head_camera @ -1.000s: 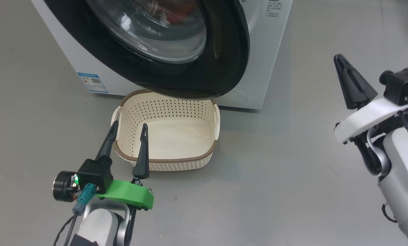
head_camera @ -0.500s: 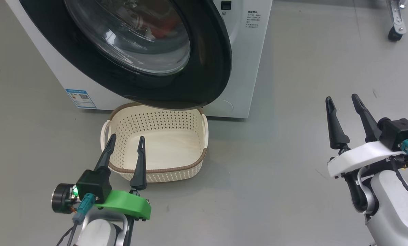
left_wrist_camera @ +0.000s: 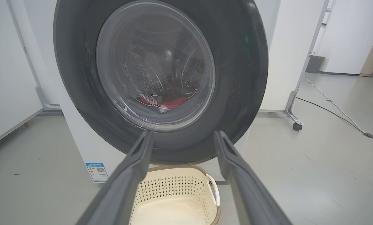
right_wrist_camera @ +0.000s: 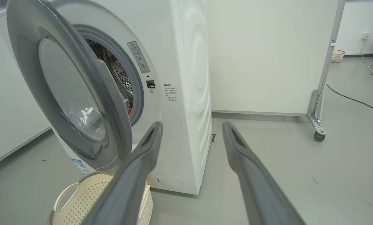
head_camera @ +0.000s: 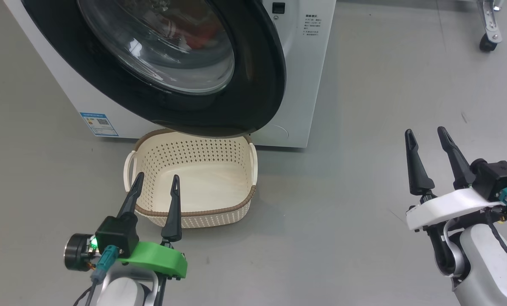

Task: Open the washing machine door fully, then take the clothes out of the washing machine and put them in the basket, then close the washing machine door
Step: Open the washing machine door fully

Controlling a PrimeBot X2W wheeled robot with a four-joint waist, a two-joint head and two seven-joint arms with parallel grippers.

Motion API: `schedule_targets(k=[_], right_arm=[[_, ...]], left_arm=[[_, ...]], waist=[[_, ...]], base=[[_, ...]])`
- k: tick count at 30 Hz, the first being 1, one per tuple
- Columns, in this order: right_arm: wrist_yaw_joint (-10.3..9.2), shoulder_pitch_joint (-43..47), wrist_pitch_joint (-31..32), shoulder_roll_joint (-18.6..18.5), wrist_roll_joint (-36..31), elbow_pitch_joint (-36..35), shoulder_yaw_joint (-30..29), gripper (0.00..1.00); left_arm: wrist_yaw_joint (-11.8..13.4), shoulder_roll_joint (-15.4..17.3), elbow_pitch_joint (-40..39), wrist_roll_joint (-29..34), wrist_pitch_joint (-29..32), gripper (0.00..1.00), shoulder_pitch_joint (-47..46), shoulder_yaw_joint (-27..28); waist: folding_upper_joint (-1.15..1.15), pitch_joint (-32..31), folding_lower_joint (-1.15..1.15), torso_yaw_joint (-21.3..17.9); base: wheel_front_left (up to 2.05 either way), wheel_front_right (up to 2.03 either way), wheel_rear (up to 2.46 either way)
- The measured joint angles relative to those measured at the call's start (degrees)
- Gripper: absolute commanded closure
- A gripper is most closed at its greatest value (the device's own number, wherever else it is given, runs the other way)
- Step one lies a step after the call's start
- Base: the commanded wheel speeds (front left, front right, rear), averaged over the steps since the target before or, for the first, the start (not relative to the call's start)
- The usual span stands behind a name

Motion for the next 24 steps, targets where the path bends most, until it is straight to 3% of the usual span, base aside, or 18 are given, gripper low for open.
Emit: schedule_targets(k=[24], right_arm=[[0.14,3.5,0.0,1.16,-2.94,-3.92,-2.36,0.0]], left_arm=[[0.0,0.0,0.01,1.11,0.0,0.0,0.03,0.02]], waist=[[0.0,0.05,0.0,0.42]], base=[[0.0,0.0,0.0]])
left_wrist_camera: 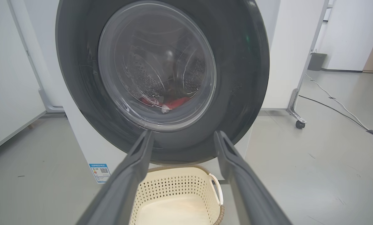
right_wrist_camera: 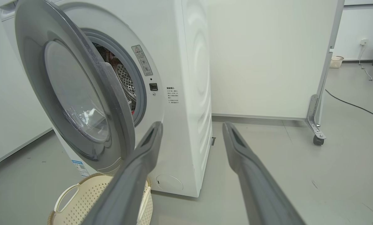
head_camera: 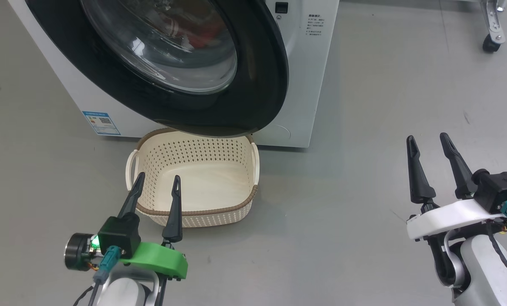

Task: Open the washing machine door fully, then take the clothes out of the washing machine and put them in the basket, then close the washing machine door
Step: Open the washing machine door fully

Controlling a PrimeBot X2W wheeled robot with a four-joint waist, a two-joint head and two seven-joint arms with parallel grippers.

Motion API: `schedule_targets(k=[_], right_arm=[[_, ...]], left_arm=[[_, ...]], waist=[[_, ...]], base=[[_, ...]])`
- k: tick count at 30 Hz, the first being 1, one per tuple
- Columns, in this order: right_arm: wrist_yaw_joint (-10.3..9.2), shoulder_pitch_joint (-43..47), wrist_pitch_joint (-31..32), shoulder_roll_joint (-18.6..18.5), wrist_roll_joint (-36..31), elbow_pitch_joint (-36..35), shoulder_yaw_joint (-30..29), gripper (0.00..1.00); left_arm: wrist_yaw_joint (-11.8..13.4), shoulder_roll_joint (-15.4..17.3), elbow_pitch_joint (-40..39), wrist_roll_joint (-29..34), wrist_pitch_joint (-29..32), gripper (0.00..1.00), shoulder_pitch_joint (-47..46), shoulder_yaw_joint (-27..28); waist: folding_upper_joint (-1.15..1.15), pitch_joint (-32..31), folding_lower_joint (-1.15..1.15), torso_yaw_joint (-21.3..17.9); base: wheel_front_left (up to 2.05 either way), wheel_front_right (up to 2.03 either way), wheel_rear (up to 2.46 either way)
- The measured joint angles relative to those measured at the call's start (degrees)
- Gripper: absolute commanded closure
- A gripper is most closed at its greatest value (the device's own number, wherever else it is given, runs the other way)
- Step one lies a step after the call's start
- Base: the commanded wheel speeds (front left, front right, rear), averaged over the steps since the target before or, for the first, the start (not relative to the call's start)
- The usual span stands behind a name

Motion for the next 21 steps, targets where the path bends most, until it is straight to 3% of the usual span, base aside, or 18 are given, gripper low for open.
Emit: schedule_targets(k=[21], right_arm=[[1.21,2.07,0.0,0.99,-0.67,-0.38,-0.99,0.0]], left_arm=[[0.0,0.0,0.19,0.23,0.0,0.0,0.08,-0.16]], waist=[[0.0,-0.46,0.0,0.04]], base=[[0.0,0.0,0.0]])
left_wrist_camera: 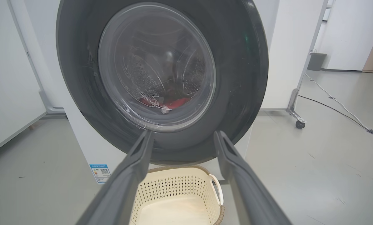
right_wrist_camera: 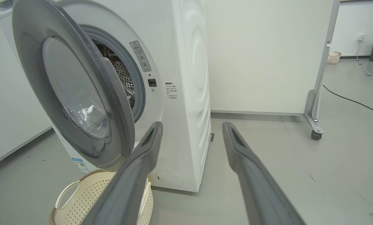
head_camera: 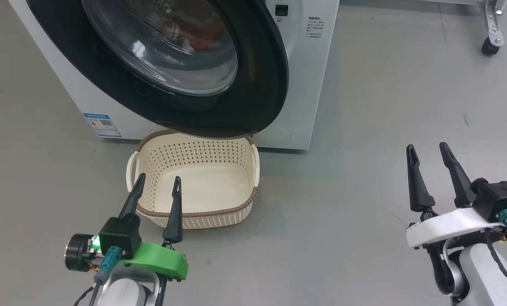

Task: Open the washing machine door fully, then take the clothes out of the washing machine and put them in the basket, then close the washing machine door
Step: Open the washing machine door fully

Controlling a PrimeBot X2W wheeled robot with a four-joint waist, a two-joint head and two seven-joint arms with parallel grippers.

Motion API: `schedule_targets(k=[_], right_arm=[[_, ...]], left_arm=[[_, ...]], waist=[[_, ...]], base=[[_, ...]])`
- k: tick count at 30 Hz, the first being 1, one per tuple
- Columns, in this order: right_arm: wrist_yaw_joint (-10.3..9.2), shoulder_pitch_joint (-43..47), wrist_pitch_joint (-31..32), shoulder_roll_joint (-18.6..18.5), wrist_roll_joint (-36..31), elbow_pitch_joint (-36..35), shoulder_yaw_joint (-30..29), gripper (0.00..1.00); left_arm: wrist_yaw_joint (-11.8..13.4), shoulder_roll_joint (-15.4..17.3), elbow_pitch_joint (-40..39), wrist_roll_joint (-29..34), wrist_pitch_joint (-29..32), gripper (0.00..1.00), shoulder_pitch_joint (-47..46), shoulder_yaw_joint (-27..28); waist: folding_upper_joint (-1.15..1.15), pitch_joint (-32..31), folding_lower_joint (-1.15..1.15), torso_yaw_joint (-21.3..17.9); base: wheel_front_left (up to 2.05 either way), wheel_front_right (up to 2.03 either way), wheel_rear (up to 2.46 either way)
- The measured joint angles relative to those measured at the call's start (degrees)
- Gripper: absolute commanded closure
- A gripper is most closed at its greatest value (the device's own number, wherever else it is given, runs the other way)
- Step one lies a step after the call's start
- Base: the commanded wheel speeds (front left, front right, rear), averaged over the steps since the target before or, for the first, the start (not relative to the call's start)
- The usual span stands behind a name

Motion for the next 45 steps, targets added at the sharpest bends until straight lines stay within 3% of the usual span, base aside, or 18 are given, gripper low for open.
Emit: schedule_targets(k=[27,28,29,30,37,45], right_arm=[[1.26,0.1,0.0,0.4,-1.24,-0.21,-1.56,0.0],[1.35,0.1,0.0,0.37,-1.26,-0.21,-1.56,0.21],[1.54,0.1,0.0,0.35,-1.26,-0.2,-1.56,0.64],[1.78,0.09,0.0,0.31,-1.25,-0.19,-1.56,1.0],[3.91,-1.26,0.0,-1.45,-1.24,-0.29,-1.45,1.0],[6.77,-10.48,3.98,-3.21,3.26,-0.73,-2.81,1.0]], left_arm=[[0.0,0.0,-0.09,0.0,0.0,0.0,0.02,0.04],[0.0,0.0,-0.1,0.0,0.0,0.0,0.02,0.04],[0.0,0.0,-0.11,0.0,0.0,0.0,0.02,0.02],[0.0,0.0,-0.13,0.0,0.0,0.0,0.02,-0.01],[0.0,0.01,-0.57,0.0,0.0,0.0,-0.03,-0.87],[0.0,0.03,-1.51,-0.02,0.0,0.0,-0.47,-3.16]], waist=[[0.0,1.09,0.0,0.3],[0.0,1.14,0.0,0.34],[0.0,1.21,0.0,0.38],[0.0,1.28,0.0,0.42],[0.0,2.7,0.0,0.85],[0.0,5.43,0.0,2.01]], base=[[0.0,0.0,0.0],[0.0,0.0,0.0],[0.0,0.0,0.0],[0.0,0.0,0.0],[0.0,0.0,0.0],[0.0,0.0,0.0]])
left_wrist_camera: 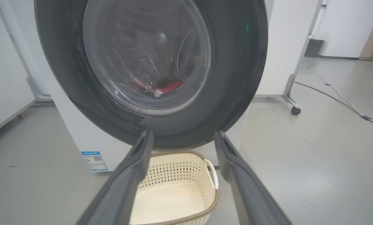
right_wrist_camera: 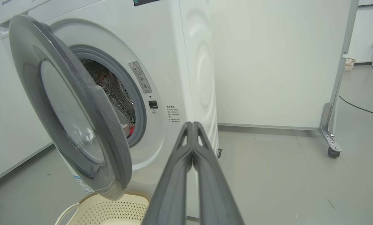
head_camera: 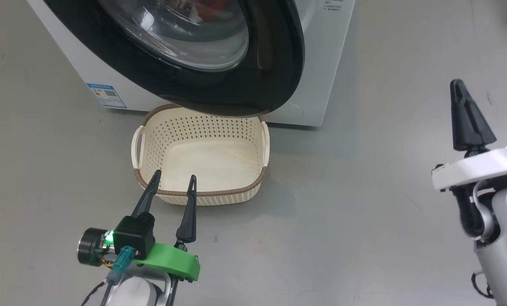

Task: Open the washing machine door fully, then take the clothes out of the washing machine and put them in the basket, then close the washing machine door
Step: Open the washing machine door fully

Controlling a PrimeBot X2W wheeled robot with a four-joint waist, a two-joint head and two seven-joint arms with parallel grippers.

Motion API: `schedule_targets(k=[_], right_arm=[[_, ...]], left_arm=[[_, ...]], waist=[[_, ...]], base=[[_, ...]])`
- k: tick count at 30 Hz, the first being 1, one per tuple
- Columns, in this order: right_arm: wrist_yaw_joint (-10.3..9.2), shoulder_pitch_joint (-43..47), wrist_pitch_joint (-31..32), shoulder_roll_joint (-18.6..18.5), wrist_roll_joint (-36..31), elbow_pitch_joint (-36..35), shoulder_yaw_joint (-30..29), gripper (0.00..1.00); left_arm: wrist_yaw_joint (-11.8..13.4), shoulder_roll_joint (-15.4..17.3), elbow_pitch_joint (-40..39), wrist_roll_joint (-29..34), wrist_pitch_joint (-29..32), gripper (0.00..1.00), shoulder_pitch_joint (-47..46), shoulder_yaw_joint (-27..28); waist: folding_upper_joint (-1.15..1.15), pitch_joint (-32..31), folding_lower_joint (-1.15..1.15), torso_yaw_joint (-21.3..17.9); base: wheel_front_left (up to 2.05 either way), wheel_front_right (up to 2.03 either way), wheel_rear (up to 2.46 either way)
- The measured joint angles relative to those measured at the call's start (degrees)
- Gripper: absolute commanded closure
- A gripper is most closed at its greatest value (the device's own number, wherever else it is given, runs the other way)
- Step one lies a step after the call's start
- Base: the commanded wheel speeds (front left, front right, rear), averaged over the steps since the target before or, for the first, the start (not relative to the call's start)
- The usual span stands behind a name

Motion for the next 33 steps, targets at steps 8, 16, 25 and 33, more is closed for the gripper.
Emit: schedule_targets(k=[8,16,25,33], right_arm=[[0.6,-13.1,6.16,-3.61,4.45,0.2,-3.41,1.0],[1.15,-21.84,17.37,0.44,20.43,6.33,-6.09,1.0],[-0.3,-30.63,29.2,1.99,30.77,13.32,-8.21,1.0],[-5.28,-37.03,39.84,4.28,37.79,18.73,-8.84,1.0]], left_arm=[[0.0,0.03,-0.71,-0.37,0.0,0.0,-1.94,-1.71],[0.0,0.02,-1.16,-1.1,0.0,0.0,-3.98,-3.05],[0.0,0.01,-1.55,-2.31,0.0,0.0,-5.31,-4.23],[0.0,-0.01,-1.98,-2.52,0.0,0.0,-6.31,-5.17]], waist=[[0.0,2.94,0.0,1.94],[0.0,5.96,0.0,4.19],[0.0,8.46,0.0,6.18],[0.0,10.41,0.0,7.65]], base=[[0.0,0.0,0.0],[0.0,0.0,0.0],[0.0,0.0,0.0],[0.0,0.0,0.0]])
